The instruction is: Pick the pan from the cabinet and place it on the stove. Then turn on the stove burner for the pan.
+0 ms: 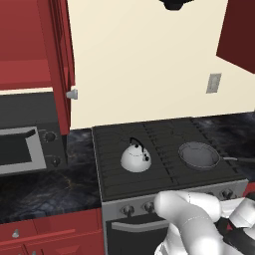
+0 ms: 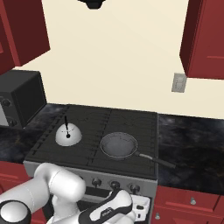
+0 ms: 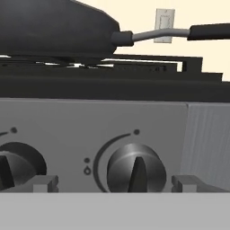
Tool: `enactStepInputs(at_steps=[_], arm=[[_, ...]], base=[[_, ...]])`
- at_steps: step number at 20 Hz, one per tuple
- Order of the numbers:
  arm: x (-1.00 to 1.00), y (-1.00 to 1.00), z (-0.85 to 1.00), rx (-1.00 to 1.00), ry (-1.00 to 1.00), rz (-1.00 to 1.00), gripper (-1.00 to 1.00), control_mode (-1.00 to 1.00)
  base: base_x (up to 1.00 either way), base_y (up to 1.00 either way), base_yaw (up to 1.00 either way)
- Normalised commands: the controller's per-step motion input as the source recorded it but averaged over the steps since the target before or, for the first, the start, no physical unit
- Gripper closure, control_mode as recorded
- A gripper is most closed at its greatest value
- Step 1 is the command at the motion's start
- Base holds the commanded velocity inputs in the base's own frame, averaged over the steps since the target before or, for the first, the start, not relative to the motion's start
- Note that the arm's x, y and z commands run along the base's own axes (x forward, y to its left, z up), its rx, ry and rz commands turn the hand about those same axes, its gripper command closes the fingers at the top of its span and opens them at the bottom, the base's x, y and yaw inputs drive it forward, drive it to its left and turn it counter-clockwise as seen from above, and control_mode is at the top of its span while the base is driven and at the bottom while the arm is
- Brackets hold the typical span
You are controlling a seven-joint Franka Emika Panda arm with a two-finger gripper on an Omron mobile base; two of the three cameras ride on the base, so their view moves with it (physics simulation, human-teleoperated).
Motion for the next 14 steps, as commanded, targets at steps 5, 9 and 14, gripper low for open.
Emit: enactStepInputs(at_steps=[5, 9, 14], arm=[[0.04, -0.06, 0.0, 0.0, 0.0, -0.02, -1.0, -1.0], [0.01, -0.08, 0.0, 0.0, 0.0, -0.03, -1.0, -1.0], [0.05, -0.01, 0.0, 0.0, -0.01, -0.01, -1.0, -1.0]], base=[[0.0, 0.0, 0.0], [0.0, 0.0, 0.0], [0.0, 0.0, 0.0]])
